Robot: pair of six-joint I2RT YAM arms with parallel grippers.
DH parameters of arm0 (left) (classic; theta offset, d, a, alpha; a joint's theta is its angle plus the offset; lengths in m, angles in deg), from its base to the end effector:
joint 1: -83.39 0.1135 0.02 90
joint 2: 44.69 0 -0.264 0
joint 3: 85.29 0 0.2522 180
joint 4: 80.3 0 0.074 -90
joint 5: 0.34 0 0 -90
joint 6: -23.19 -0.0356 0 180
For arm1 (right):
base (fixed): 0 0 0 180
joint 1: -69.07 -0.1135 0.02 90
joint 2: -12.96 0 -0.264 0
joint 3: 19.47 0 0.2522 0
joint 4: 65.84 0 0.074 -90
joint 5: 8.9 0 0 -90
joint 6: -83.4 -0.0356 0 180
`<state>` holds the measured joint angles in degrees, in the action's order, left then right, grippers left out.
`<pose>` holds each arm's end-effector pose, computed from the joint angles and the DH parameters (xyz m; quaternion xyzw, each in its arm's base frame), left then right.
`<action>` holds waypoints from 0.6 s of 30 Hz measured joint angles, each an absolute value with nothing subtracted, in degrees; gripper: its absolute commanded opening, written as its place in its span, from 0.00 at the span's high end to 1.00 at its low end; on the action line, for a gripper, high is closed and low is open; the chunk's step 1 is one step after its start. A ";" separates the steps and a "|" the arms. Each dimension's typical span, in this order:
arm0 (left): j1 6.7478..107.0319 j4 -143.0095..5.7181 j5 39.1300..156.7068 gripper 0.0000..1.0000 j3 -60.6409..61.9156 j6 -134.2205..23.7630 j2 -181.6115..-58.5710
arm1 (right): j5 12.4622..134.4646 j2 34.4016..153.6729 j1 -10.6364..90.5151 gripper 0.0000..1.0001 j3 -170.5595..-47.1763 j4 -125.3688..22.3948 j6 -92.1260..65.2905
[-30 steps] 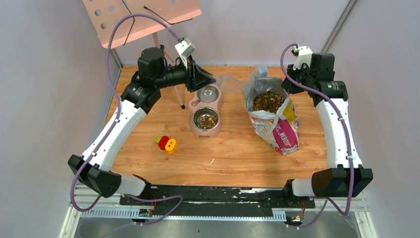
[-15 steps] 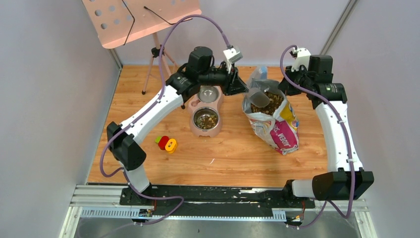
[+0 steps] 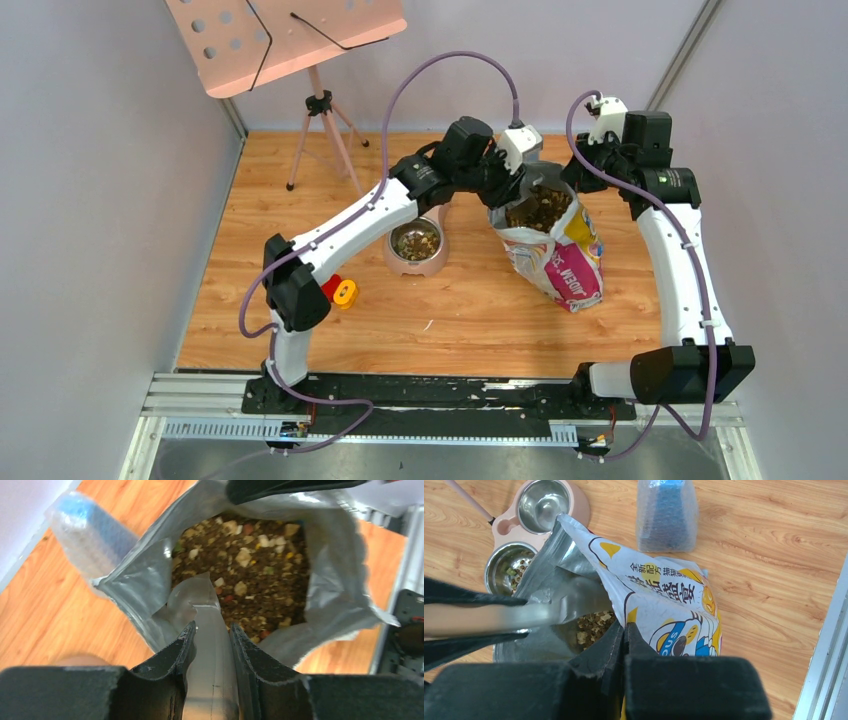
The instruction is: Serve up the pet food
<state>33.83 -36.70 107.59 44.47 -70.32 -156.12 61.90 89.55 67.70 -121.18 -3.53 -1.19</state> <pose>0.2858 -0.3522 0.3925 0.4474 0.7092 -0.3280 0.4352 0.2725 0.0182 0.4123 -0.1263 0.8772 0.1338 0.4435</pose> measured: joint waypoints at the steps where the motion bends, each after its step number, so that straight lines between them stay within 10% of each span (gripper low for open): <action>1: 33.57 -36.46 105.47 1.00 44.47 -70.38 -156.60 | 61.88 89.55 67.70 1.00 -121.15 -3.55 -1.19; 18: 31.27 -44.11 97.21 1.00 41.72 -62.84 -161.48 | 61.25 88.90 67.44 1.00 -120.37 -3.96 -2.33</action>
